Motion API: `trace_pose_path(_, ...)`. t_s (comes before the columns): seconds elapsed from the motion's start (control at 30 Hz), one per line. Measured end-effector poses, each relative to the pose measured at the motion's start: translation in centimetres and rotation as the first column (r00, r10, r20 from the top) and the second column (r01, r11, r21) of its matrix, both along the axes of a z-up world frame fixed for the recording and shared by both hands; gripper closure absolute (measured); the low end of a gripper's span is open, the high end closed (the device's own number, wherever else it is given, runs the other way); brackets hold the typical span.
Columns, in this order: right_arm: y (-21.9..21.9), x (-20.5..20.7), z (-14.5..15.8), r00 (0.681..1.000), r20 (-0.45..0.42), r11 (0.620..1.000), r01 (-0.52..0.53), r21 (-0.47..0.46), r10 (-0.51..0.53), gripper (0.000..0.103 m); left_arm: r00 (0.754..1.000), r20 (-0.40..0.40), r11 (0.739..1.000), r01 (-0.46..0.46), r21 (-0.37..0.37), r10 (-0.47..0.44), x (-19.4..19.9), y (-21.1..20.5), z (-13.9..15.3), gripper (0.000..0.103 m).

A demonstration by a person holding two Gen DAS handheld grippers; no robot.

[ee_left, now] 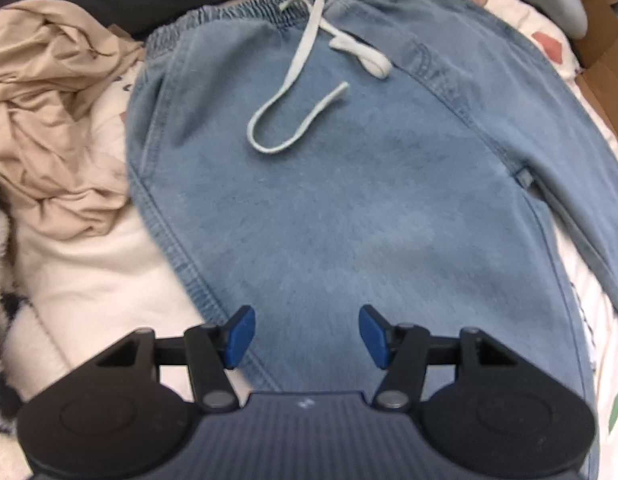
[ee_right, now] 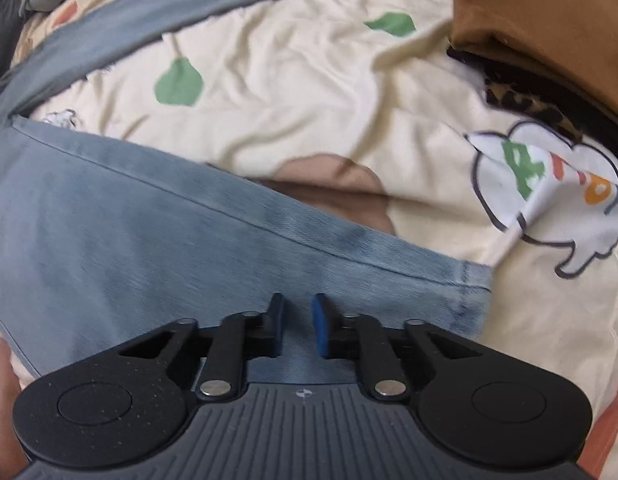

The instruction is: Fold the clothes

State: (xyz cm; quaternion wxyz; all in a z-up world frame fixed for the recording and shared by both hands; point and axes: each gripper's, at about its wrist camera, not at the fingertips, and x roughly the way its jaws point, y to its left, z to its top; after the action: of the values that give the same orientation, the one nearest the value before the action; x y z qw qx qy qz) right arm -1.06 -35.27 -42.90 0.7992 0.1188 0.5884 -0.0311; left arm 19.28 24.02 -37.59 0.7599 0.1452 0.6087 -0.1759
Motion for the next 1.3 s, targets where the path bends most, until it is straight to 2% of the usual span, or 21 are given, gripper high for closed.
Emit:
trace_pose_path(0.03, -0.3, -0.1, -0.1, 1.000, -0.011, 1.000, 0.004, -0.008, -0.004, 0.095, 1.000, 0.000, 1.000, -0.006, 0.005, 0.006, 0.2, -0.2, -0.5, 0.043)
trace_pose_path(0.1, -0.6, -0.3, -0.2, 0.999, -0.036, 0.999, 0.010, -0.043, -0.012, 0.099, 1.000, 0.006, 1.000, -0.020, 0.012, 0.020, 0.7, -0.4, -1.1, 0.043)
trace_pose_path(0.57, -1.5, -1.6, -0.5, 0.997, -0.076, 0.999, -0.016, -0.040, 0.013, 0.099, 0.994, 0.059, 0.994, -0.093, 0.050, 0.090, 4.2, -1.2, -2.2, 0.042)
trace_pose_path(0.67, -1.5, -1.7, -0.4, 0.997, -0.075, 0.999, -0.022, -0.041, 0.019, 0.099, 0.993, 0.090, 0.995, -0.083, 0.058, 0.078, 4.6, -1.5, -2.0, 0.039)
trace_pose_path(0.83, -1.9, -2.3, -0.4, 0.998, -0.059, 1.000, 0.004, -0.026, -0.005, 0.099, 0.986, 0.114, 0.992, -0.125, 0.020, 0.122, 7.1, -0.8, -1.3, 0.040)
trace_pose_path(0.93, -2.0, -2.6, -0.4, 0.999, -0.049, 1.000, -0.003, -0.024, 0.002, 0.099, 0.984, 0.103, 0.989, -0.143, -0.026, 0.145, 8.8, -0.2, -1.0, 0.040)
trace_pose_path(1.3, -2.5, -2.8, -0.1, 0.999, -0.052, 1.000, -0.008, -0.010, 0.007, 0.099, 0.972, 0.136, 0.981, -0.182, -0.069, 0.189, 12.0, 0.0, 0.0, 0.040)
